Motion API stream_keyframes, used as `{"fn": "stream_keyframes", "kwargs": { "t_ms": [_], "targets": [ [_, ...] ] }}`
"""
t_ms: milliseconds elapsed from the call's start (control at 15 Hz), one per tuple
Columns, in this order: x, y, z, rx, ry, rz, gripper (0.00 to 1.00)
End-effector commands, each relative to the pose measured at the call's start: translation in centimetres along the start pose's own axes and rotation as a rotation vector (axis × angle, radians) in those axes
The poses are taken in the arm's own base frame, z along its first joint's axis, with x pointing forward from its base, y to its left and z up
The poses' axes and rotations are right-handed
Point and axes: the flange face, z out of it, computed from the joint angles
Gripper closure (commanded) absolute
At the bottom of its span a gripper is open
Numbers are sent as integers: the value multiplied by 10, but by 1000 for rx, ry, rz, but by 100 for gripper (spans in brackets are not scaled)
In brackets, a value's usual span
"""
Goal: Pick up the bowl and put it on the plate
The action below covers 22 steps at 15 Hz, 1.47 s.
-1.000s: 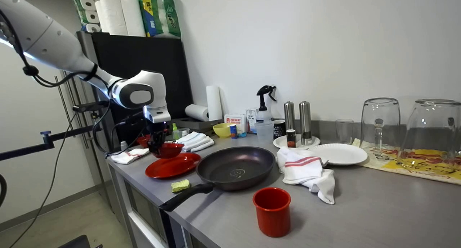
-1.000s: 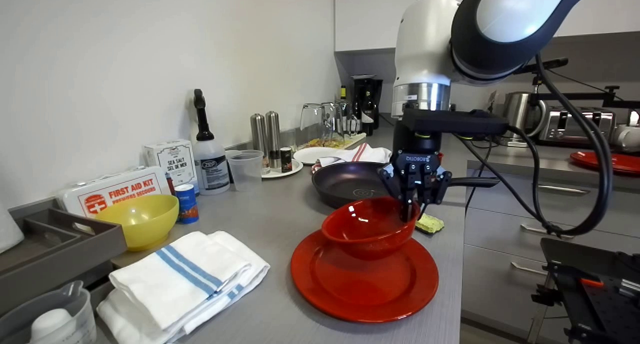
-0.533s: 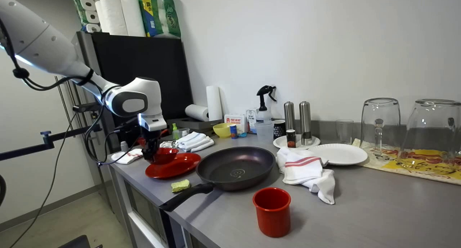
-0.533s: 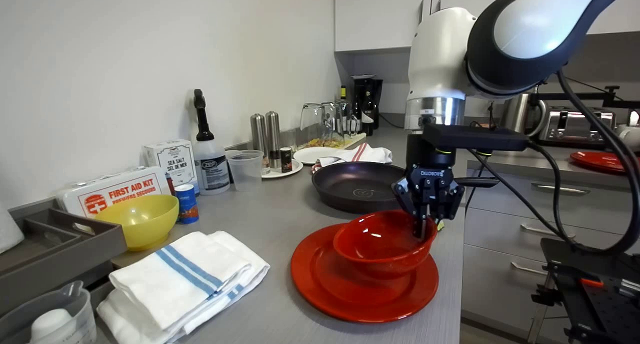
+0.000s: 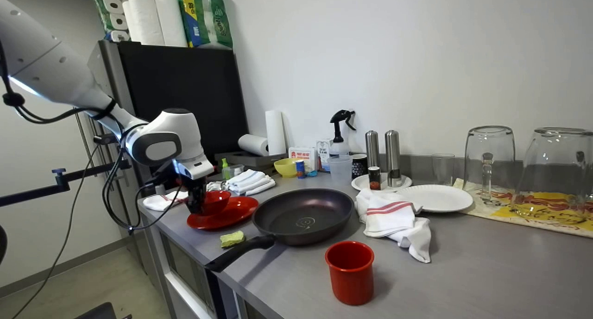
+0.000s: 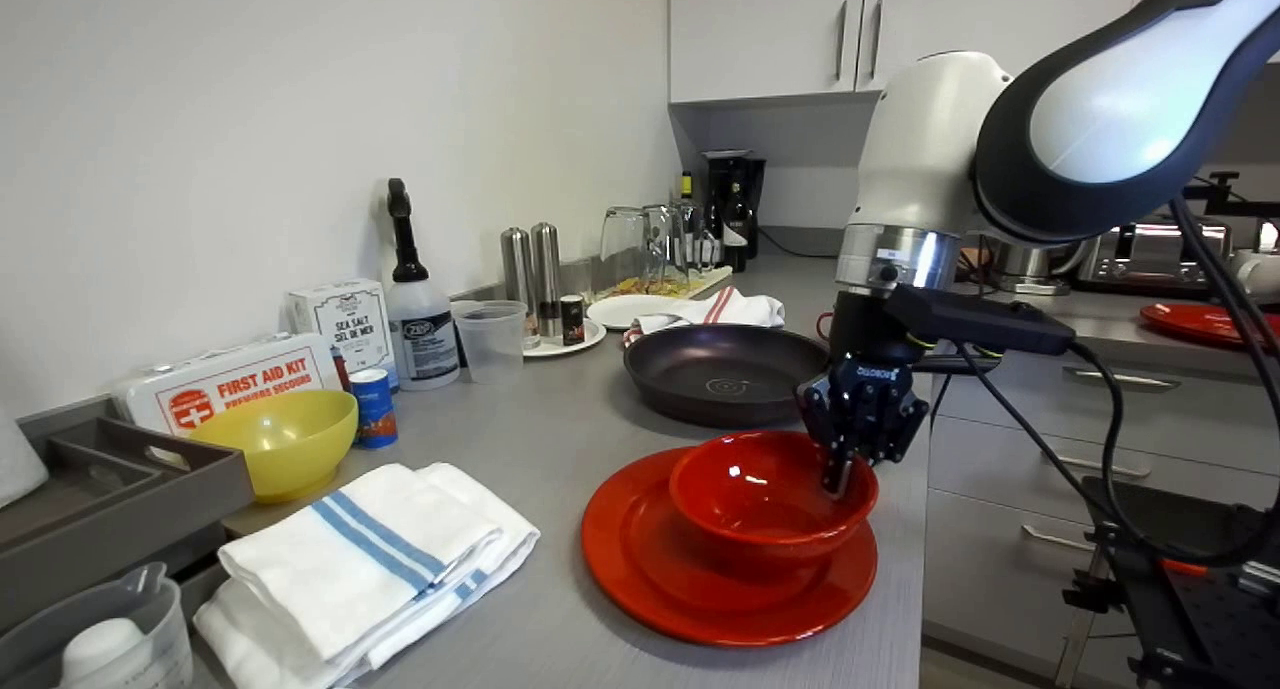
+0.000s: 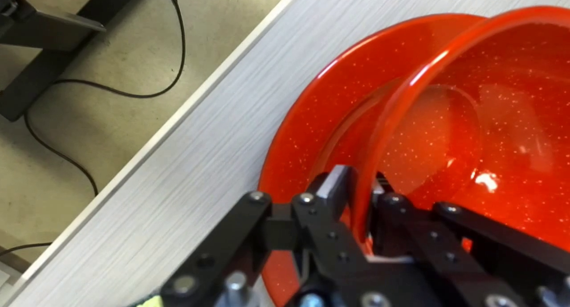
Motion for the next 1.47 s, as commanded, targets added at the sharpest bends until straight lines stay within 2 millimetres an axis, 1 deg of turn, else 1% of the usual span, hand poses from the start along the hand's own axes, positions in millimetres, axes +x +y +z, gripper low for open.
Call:
{"fn": "stream_keyframes", "kwargs": {
  "t_ms": [0, 467, 1067, 1333, 1400],
  "targets": [
    [-3, 4, -2, 58, 40, -51, 96],
    [4, 4, 6, 90, 44, -78, 96],
    [14, 6, 26, 89, 27, -74, 96],
    [18, 4, 32, 87, 24, -65, 96],
    [18, 4, 33, 85, 23, -63, 67]
  ]
}}
